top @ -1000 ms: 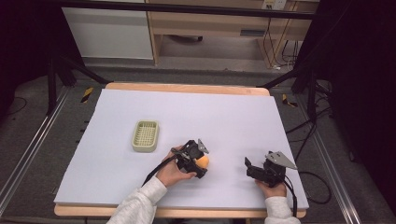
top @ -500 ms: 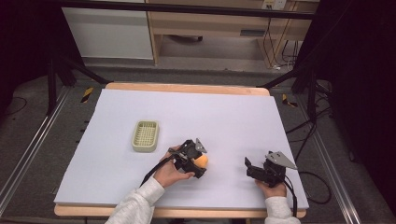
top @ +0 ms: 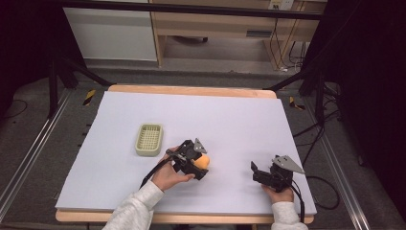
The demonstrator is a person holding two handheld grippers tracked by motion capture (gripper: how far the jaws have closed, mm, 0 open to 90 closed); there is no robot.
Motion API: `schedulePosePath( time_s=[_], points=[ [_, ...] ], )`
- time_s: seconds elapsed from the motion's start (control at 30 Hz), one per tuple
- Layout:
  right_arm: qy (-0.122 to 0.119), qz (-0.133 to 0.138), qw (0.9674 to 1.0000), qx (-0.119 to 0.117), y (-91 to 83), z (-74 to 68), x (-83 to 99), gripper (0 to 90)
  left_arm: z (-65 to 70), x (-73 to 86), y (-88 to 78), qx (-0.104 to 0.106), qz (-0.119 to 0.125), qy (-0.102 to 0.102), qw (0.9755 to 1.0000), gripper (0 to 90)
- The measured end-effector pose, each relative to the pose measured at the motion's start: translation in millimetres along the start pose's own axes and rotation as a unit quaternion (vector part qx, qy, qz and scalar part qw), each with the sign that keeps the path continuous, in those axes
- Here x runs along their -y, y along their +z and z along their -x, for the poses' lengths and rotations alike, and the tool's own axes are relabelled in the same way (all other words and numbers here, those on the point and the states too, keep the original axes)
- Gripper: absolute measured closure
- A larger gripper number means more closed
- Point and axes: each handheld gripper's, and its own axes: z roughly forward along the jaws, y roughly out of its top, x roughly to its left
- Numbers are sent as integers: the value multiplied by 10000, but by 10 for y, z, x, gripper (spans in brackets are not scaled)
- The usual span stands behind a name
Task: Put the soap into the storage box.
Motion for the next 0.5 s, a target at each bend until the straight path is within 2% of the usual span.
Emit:
schedulePosePath(
  time_s=[0.17, 0.5],
  points=[
    [0, 3, 10000, 5, -1, -2, 0, 42, -32, 20, -78, -51, 22, -8, 10000, 266],
    [28, -21, 10000, -8, -1, 0, -1, 42, -195, 138, -289, -166, 37, -159, 9997, 265]
  ],
)
